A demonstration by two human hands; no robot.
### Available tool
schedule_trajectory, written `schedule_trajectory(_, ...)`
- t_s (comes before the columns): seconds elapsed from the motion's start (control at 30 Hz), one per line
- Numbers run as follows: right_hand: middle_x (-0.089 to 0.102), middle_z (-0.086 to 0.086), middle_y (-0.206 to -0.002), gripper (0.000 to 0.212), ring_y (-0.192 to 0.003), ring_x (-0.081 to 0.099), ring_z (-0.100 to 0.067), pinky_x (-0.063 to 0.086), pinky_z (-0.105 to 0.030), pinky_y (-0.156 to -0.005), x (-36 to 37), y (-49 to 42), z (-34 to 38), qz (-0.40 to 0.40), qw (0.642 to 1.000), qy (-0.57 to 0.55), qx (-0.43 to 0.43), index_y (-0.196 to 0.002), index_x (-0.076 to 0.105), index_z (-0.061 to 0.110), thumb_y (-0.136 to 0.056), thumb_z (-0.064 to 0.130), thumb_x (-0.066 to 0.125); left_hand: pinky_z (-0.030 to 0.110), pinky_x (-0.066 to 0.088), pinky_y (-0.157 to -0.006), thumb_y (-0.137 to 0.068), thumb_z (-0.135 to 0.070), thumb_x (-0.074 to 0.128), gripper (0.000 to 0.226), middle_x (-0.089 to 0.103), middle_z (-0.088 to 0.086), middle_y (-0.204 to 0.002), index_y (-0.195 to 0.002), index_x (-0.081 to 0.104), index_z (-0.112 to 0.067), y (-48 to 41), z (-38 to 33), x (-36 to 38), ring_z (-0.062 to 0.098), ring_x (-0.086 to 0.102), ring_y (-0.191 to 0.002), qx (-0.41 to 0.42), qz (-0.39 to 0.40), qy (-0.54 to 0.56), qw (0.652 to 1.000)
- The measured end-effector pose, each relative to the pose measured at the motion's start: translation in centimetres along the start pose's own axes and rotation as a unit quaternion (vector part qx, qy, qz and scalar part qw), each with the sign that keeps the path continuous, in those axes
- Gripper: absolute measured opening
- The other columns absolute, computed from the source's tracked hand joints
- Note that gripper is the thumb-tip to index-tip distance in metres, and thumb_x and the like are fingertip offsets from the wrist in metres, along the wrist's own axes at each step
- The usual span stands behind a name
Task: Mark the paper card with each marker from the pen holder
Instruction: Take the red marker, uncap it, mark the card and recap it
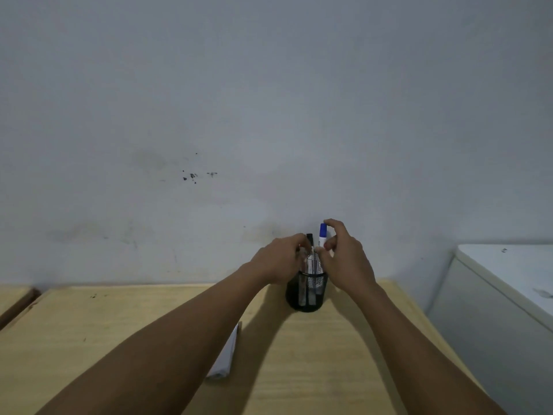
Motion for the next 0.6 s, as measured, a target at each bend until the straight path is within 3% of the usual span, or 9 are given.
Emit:
schedule_trajectory(0.2,0.061,-0.007,-0.126,0.042,-0.119,0.054,-0.026,0.052,-0.047,-0.091,1.4,-0.2,-0.9,0.026,0.999,0.032,0.010,-0.144,0.048,0.025,-0.102,0.022,0.045,0.046,0.053,-0.091,-0.095,-0.024,0.051,0.027,0.068,0.002,-0.121,-0.117,0.068,-0.024,0.0,0.9,-0.1,0.024,0.063,-0.108,-0.001,-0.067,0.055,0.996)
schedule_trajectory(0.37,0.056,-0.005,-0.127,0.045,-0.123,0.048,-0.024,0.049,-0.048,-0.095,-0.6,0.8,0.2,-0.013,1.000,0.009,0.011,-0.146,0.045,0.027,-0.102,0.020,0.044,0.038,0.054,-0.087,-0.093,-0.023,0.066,0.017,0.070,0.000,-0.116,-0.107,0.074,-0.018,1.8,0.4,-3.6,0.018,0.063,-0.102,-0.005,-0.180,0.110,0.977)
schedule_trajectory(0.47,0.056,0.004,-0.116,0.040,-0.115,0.051,-0.016,0.052,-0.040,-0.092,-2.8,1.6,2.7,-0.057,0.998,-0.034,-0.018,-0.139,0.052,0.028,-0.099,0.026,0.055,0.021,0.048,-0.071,-0.089,-0.019,0.072,0.008,0.073,-0.005,-0.104,-0.097,0.075,-0.018,3.6,0.0,-7.4,0.008,0.064,-0.085,-0.009,-0.257,0.169,0.952)
schedule_trajectory(0.6,0.063,0.006,-0.112,0.039,-0.098,0.061,-0.008,0.047,-0.014,-0.076,-3.7,2.9,7.2,0.015,0.990,-0.138,-0.035,-0.128,0.062,0.027,-0.090,0.035,0.071,0.029,0.056,-0.079,-0.086,-0.012,0.075,0.010,0.073,-0.002,-0.093,-0.094,0.069,-0.013,6.5,0.3,-11.8,0.012,0.070,-0.086,-0.052,-0.292,0.338,0.893)
Point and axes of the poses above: each hand's wrist, its own y-axis away from the middle knuckle, its own x-axis out of the palm, z = x × y, the point moved 10 cm from there along -y, towards the middle knuckle
